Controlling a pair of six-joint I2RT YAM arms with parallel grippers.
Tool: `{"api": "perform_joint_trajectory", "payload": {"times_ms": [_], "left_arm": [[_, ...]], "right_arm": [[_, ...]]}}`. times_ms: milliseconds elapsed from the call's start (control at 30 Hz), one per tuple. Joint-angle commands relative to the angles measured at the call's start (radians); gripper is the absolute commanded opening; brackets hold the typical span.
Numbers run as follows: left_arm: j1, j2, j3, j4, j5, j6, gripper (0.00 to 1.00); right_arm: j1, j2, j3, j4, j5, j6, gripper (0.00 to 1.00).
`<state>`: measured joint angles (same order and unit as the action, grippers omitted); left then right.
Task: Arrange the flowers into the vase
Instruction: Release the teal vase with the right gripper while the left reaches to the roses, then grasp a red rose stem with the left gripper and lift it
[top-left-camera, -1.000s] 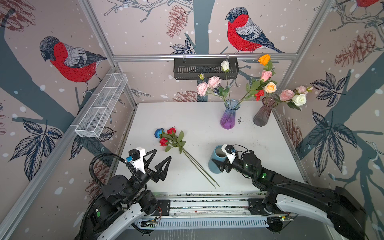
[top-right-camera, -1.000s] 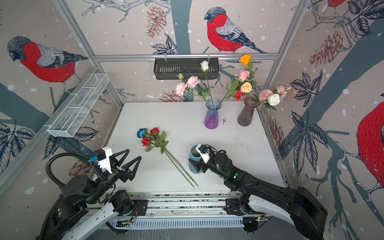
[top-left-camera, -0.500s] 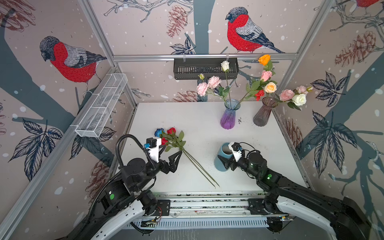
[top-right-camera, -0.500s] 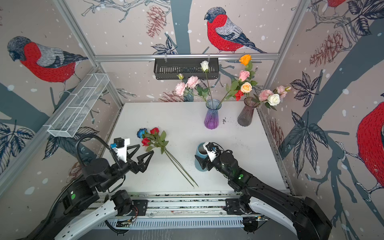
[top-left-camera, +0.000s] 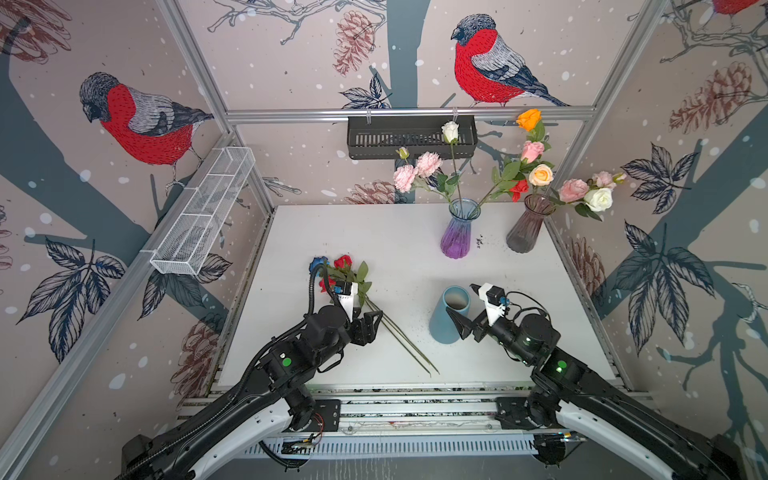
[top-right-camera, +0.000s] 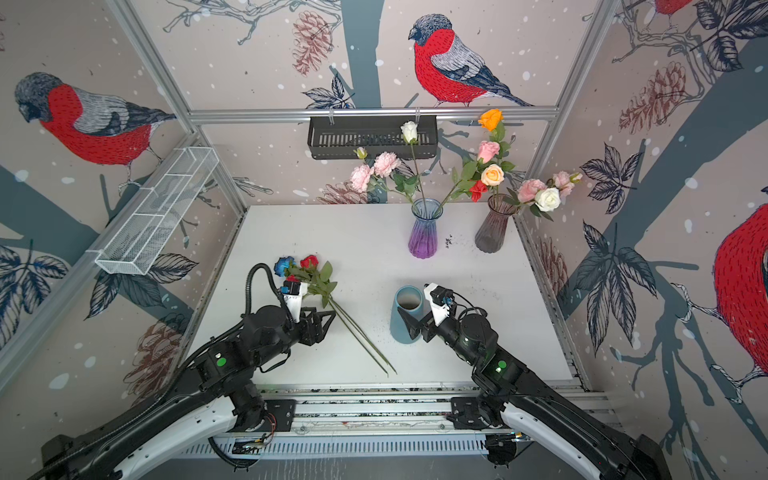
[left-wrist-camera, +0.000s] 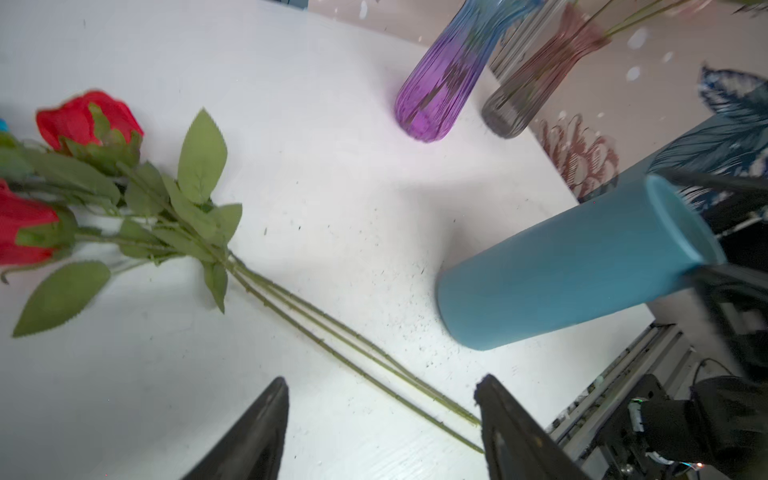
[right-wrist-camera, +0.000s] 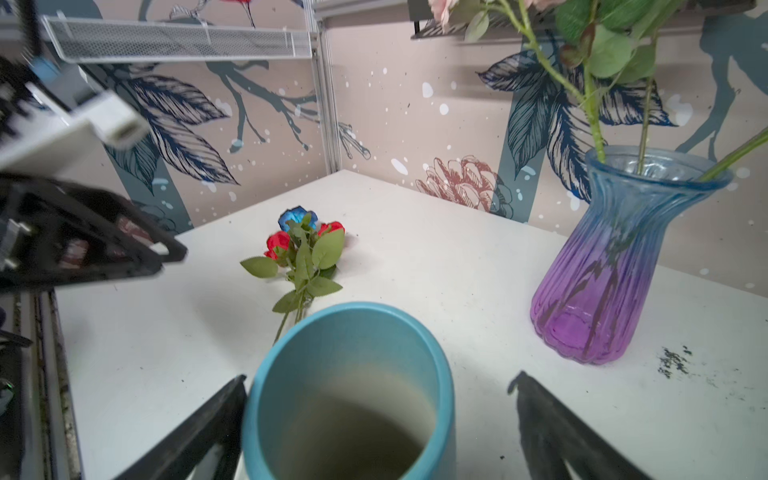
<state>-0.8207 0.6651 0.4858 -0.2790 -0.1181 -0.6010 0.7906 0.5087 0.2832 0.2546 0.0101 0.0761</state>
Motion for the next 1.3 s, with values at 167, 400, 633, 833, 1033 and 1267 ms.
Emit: {"api": "perform_joint_trajectory", "payload": {"times_ms": [167,400,633,833,1033,1267], "left_arm": [[0.034,0.235,-0.061,0.193,0.104,-0.128,0.55],[0.189,0.349,-0.113,0.357,0.297,-0.17,0.54],[0.279,0.499,-0.066,0.436,0.406,-0.172,0.49],[0.346,0.622,-0.011,0.403,0.477,-0.149,0.39],[0.354,0.685,-0.001,0.436,0.493,-0.144,0.38],[0.362,0.701,-0.019,0.46,0.493,-0.149,0.38]], "right_arm": [[0.008,-0.265,0.012,-0.226,0.14,0.176,0.98],[0.042,-0.329,0.007,-0.332,0.281,0.394,0.89],[0.049,-0.353,-0.007,-0.339,0.316,0.404,0.86],[0.054,-0.394,-0.01,-0.345,0.342,0.399,0.87],[0.076,-0.401,-0.012,-0.353,0.375,0.401,0.88],[0.101,-0.411,-0.01,-0.362,0.407,0.403,0.88]]}}
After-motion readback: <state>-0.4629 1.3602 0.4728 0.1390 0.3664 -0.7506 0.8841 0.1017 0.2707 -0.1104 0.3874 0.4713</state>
